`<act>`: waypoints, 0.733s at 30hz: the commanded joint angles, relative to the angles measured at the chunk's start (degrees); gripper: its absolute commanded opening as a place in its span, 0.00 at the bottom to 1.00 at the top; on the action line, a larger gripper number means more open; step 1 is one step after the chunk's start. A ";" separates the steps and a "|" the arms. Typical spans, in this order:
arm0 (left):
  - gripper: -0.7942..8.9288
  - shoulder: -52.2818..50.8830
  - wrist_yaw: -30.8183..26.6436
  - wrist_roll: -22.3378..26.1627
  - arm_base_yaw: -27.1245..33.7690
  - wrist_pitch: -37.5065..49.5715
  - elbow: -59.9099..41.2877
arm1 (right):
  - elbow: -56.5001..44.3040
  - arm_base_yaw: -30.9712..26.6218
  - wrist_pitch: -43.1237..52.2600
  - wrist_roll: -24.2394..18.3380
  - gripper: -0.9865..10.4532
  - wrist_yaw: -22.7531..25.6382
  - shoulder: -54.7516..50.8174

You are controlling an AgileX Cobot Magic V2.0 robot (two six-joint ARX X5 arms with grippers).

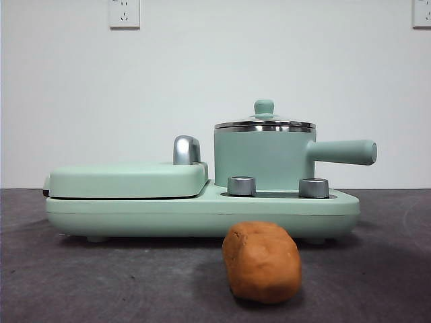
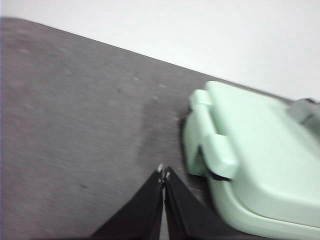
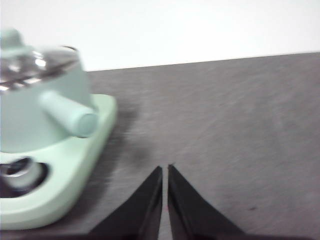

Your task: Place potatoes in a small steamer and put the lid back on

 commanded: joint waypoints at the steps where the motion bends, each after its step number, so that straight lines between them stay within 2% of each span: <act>1: 0.09 0.83 1.22 -7.04 -0.50 0.31 2.62 | 3.10 0.22 -2.78 8.31 0.10 -1.68 0.37; 5: 0.09 4.24 2.95 -8.68 -1.73 -0.31 8.26 | 10.34 0.22 -9.97 11.54 0.10 -2.84 2.29; 9: 0.09 10.21 5.01 -8.39 -3.26 -4.33 15.58 | 18.64 0.22 -15.34 11.65 0.10 -4.26 5.55; 14: 0.09 19.52 10.38 -6.60 -5.20 -8.66 25.73 | 29.29 0.22 -21.05 11.52 0.10 -10.23 10.93; 18: 0.09 26.80 14.73 -3.80 -6.60 -10.95 32.98 | 36.28 0.22 -25.03 10.99 0.10 -14.93 15.63; 22: 0.09 33.00 20.48 -0.33 -7.63 -13.03 38.77 | 42.18 0.22 -27.58 7.34 0.10 -19.17 19.93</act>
